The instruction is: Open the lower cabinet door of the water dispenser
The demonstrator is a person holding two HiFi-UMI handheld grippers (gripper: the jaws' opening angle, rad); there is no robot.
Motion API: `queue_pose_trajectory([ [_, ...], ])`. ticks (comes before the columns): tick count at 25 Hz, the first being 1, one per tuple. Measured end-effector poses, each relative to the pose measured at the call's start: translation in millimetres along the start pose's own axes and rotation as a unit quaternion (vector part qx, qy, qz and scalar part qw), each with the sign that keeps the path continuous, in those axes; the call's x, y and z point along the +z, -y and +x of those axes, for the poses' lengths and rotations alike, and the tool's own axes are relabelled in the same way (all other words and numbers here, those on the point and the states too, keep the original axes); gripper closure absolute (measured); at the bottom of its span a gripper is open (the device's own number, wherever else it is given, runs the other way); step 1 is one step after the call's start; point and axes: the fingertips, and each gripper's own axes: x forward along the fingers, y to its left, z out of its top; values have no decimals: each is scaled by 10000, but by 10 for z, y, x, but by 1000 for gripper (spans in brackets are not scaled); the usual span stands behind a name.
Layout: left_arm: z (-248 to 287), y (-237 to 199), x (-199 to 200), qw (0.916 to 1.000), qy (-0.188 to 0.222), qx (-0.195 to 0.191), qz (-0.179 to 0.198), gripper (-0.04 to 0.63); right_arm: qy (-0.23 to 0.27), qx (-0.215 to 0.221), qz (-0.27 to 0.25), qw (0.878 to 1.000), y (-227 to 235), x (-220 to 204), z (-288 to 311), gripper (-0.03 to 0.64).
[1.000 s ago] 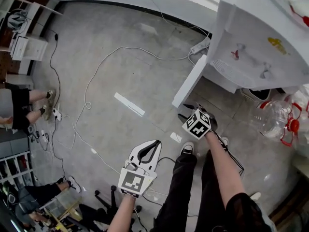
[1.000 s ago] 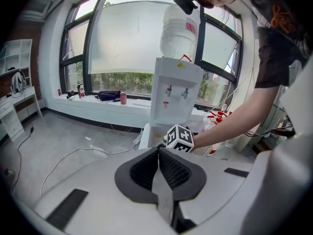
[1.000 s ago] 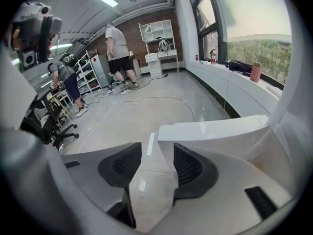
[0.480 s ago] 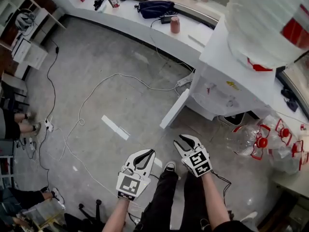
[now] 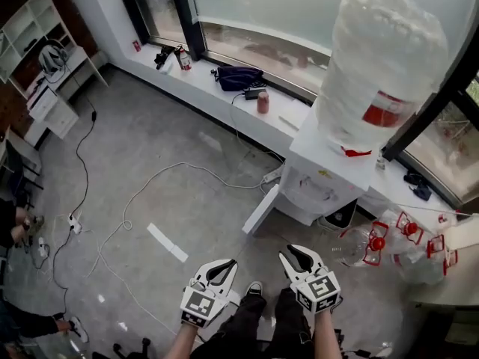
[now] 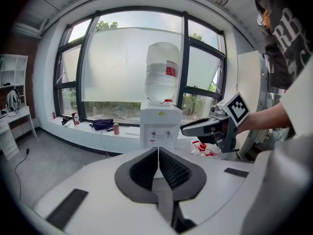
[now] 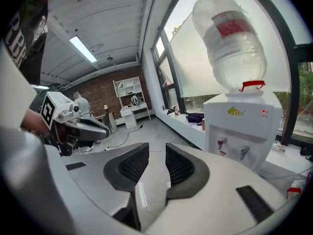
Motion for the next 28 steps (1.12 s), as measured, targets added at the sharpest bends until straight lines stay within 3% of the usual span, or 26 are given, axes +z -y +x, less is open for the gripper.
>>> queue_pose_trajectory([
  [4,-208,248,88,9989,-49,-447,133,578,244,-321,1,9992,-180,240,-440,499],
  [11,-355,728,291,9882,35,-1229,911,577,483,-927,103,9945,-333,315,-1208,499],
  [21,-405,1630,676,9732,405,-1900,1228,577,808,-1452,250,9858,-467,230,-2138,509],
  [28,-761,2418,790,9676,637,-1978,1434,578,1045,-1452,115,9838,-791,78,-2978,551],
])
